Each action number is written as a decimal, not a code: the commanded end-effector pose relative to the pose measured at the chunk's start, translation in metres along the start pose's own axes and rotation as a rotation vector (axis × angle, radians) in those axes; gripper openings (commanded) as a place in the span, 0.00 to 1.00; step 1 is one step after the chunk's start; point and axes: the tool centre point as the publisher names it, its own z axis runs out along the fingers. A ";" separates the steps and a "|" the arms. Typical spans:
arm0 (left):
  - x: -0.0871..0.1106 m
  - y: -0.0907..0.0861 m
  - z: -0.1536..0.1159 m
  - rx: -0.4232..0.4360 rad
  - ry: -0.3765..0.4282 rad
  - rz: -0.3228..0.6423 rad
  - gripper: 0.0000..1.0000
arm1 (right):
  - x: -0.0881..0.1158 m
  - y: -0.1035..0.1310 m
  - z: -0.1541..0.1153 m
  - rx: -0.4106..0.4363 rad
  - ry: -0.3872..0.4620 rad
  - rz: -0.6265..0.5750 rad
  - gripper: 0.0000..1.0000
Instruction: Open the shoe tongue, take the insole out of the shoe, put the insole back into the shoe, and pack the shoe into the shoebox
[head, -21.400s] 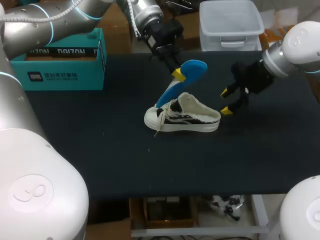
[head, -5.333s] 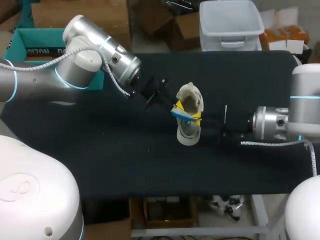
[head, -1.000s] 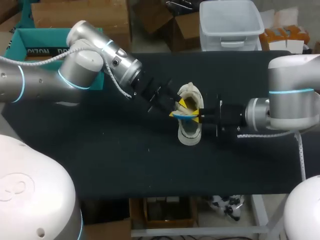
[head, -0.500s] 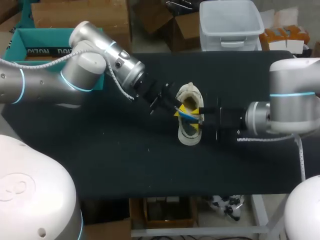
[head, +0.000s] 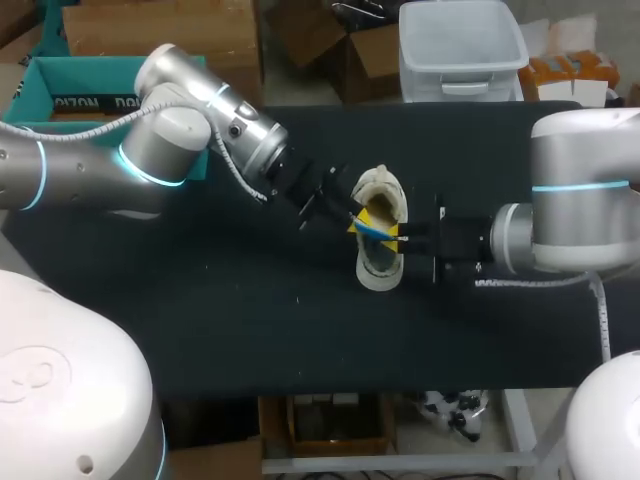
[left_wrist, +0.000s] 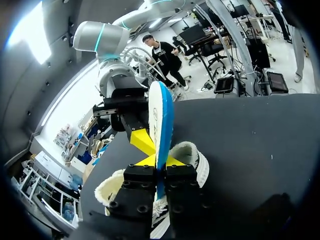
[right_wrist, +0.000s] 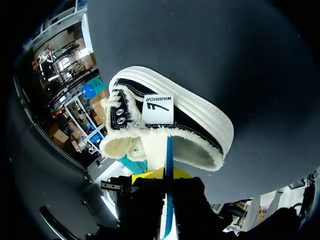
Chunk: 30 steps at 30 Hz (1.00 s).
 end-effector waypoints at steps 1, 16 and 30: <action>-0.001 0.006 0.002 -0.019 -0.011 0.001 0.00 | 0.000 0.011 0.005 0.000 -0.017 -0.009 0.00; -0.006 0.032 0.009 -0.075 -0.012 -0.053 0.00 | 0.012 0.033 0.015 -0.012 -0.043 -0.049 0.00; 0.006 0.004 -0.002 -0.023 -0.006 -0.013 0.06 | 0.008 0.038 0.007 -0.033 -0.032 -0.031 0.00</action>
